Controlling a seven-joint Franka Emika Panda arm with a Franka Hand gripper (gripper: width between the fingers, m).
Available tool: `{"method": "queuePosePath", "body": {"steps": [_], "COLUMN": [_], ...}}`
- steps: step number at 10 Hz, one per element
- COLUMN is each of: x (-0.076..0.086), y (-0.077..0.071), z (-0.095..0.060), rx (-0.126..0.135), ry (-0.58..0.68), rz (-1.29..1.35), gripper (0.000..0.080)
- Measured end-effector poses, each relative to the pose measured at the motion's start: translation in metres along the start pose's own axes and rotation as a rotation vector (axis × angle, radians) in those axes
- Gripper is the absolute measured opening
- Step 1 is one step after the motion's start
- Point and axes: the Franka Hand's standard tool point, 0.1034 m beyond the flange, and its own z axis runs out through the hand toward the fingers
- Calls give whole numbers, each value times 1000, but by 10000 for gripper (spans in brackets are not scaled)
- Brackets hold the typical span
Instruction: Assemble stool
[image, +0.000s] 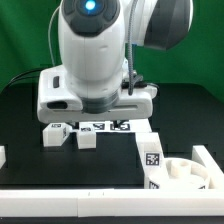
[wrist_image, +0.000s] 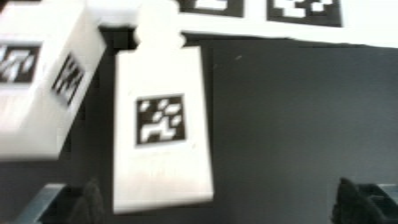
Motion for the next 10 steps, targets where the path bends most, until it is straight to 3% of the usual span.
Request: {"method": "queuePosePath", "body": {"steps": [1, 3, 5, 10], "x": [0, 6, 4, 9], "y": [2, 5, 16, 15], "z": [1, 2, 13, 38], "rx": [-1, -5, 2, -10], "ry": [-67, -74, -117, -173], "rz": [3, 6, 48, 150], "gripper": [649, 649, 649, 649]}}
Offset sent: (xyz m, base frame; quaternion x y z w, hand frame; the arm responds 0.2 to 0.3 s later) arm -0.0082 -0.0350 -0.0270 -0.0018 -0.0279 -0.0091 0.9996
